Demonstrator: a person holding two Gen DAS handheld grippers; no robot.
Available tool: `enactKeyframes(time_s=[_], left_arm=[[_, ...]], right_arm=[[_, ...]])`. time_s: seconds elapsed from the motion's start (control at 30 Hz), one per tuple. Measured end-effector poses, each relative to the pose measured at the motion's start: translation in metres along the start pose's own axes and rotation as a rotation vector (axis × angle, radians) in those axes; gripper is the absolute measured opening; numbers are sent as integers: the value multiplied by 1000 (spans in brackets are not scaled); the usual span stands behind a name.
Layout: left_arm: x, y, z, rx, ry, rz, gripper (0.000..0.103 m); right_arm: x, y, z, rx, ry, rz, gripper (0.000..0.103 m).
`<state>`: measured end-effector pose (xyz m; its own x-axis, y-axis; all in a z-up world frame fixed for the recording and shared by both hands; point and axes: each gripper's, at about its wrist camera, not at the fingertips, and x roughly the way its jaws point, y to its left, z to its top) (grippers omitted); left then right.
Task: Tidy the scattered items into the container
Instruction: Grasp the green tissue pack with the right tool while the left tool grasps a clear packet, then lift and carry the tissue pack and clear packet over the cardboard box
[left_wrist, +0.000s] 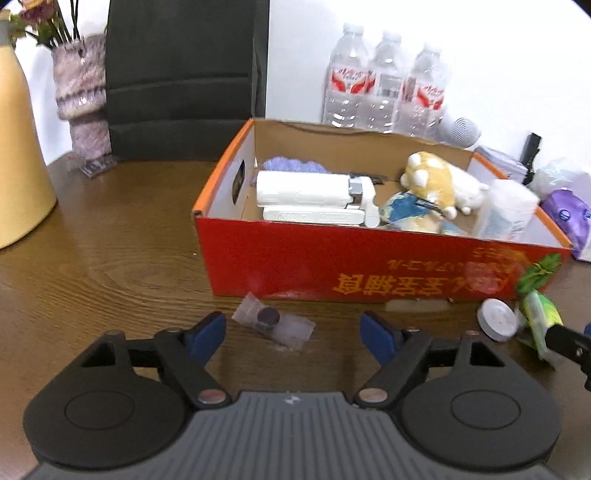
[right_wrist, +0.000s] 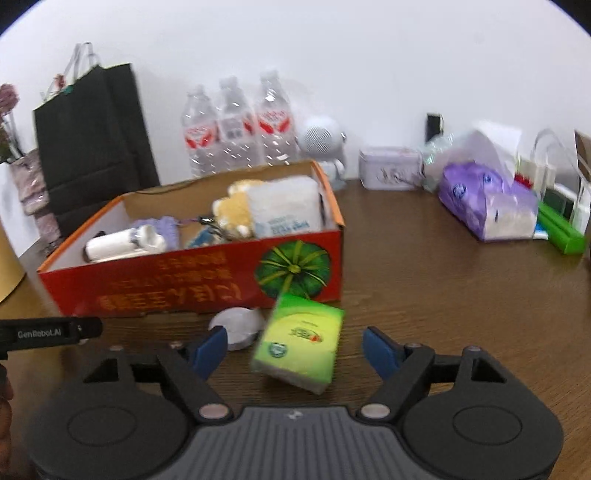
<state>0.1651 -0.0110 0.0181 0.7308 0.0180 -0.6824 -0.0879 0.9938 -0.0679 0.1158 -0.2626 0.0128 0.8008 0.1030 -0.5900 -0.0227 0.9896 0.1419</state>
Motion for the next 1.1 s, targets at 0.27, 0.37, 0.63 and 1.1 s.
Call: enactKeyframes(time_s=[0.27,0.37,0.63,1.1], left_arm=[[5,6,-7,-1,-71,15,66],[3,9,-11,36,-91,4,55],[3,-1,-14,88,-105,-46,28],[-47,-26,-31,209,-200,-91,21]], right_arm=[[12,-7,-10,4,8,37,49],[9,-4,-14,-24,10,46,47],[6,0,-17,-48,-6,40,46],[-26,14,-15,-152,-169,17,46]])
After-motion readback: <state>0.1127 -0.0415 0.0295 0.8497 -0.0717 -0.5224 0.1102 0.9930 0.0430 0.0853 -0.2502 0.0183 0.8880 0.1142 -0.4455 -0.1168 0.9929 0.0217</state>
